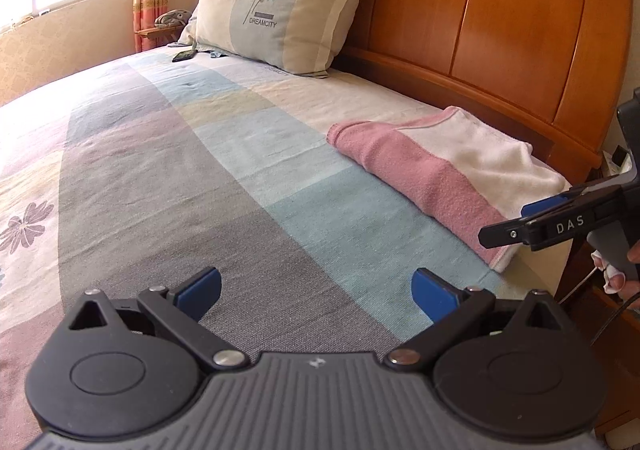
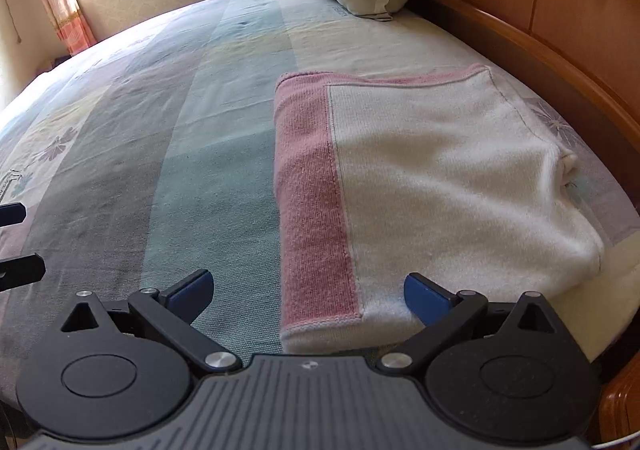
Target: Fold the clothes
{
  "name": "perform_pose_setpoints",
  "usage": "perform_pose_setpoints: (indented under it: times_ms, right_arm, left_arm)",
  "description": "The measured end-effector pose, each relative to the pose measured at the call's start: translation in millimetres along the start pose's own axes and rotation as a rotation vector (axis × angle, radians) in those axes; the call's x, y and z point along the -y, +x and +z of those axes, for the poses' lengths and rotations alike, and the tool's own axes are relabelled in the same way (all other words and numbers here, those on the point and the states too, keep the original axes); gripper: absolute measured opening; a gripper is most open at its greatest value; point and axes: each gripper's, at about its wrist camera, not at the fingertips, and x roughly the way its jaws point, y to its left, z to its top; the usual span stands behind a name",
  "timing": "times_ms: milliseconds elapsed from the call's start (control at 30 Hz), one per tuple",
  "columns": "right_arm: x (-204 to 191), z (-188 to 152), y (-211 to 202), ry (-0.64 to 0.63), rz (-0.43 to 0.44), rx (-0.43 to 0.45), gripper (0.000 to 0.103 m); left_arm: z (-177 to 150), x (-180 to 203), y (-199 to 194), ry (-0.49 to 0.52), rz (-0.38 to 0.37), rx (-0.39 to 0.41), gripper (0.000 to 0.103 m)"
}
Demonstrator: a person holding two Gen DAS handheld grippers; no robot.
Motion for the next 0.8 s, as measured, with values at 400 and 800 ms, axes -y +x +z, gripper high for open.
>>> perform_pose_setpoints:
  times_ms: [400,800]
  right_arm:
    - [-25,-26,-66,0.078,-0.074,0.030,0.103]
    - [-53,-66,-122,0.087,-0.083,0.066,0.103]
  left_arm:
    - [1,25,-42,0.038,-0.025,0.059,0.101]
    - [-8,58,-89,0.093,-0.005,0.115,0.102]
